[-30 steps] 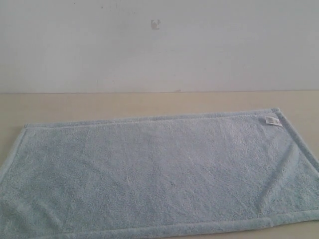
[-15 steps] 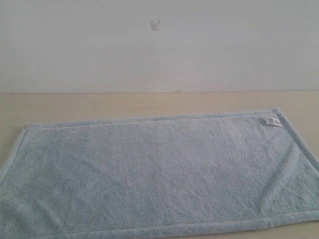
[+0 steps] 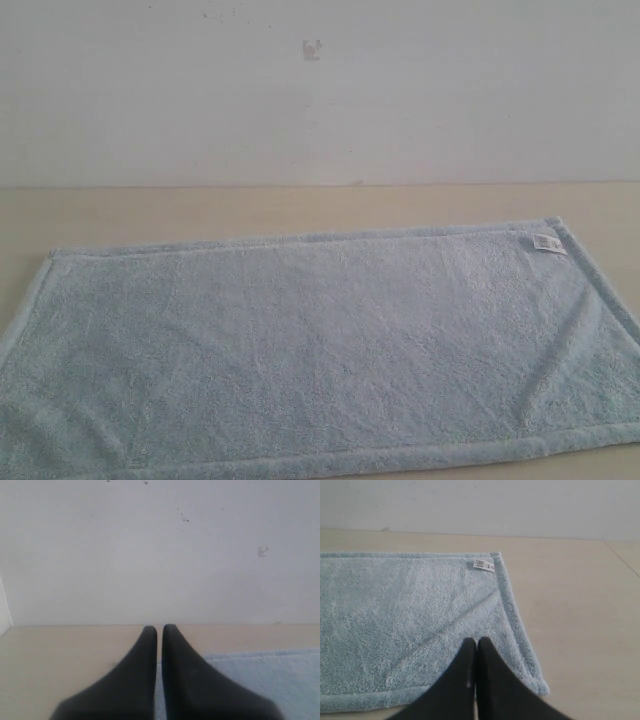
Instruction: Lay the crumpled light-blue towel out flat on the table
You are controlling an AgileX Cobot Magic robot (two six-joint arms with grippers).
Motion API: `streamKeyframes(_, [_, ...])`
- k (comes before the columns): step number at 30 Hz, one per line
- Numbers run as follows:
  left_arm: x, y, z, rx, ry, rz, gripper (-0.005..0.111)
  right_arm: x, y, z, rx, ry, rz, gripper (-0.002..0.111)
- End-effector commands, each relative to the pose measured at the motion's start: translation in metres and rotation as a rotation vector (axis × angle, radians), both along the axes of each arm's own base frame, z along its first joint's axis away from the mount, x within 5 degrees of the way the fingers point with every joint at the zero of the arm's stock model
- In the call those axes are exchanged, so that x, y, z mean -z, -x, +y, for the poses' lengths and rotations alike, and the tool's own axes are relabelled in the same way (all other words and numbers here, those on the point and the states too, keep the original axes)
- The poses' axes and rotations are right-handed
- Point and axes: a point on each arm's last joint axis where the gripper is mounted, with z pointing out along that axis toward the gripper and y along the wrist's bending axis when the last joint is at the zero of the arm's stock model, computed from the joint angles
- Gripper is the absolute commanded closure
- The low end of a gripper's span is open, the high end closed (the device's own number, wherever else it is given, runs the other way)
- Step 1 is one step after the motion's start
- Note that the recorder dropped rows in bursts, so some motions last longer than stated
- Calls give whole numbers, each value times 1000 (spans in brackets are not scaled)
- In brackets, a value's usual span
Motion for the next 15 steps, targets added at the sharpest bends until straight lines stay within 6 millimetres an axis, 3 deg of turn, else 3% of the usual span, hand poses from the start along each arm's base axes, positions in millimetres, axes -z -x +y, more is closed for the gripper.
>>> streamKeyframes(1, [43, -14, 5, -59, 40, 104, 103, -1, 0, -1, 7, 5, -8, 109])
streamKeyframes(4, [79, -24, 4, -56, 40, 106, 103, -1, 0, -1, 7, 5, -8, 109])
streamKeyframes(5, [81, -25, 4, -49, 38, 68, 103, -1, 0, -1, 7, 5, -8, 109])
streamKeyframes(7, [96, -22, 5, -72, 62, 242, 103, -1, 0, -1, 7, 5, -8, 109])
streamKeyframes(15, [97, -22, 4, -63, 38, 256, 103, -1, 0, -1, 7, 5, -8, 109])
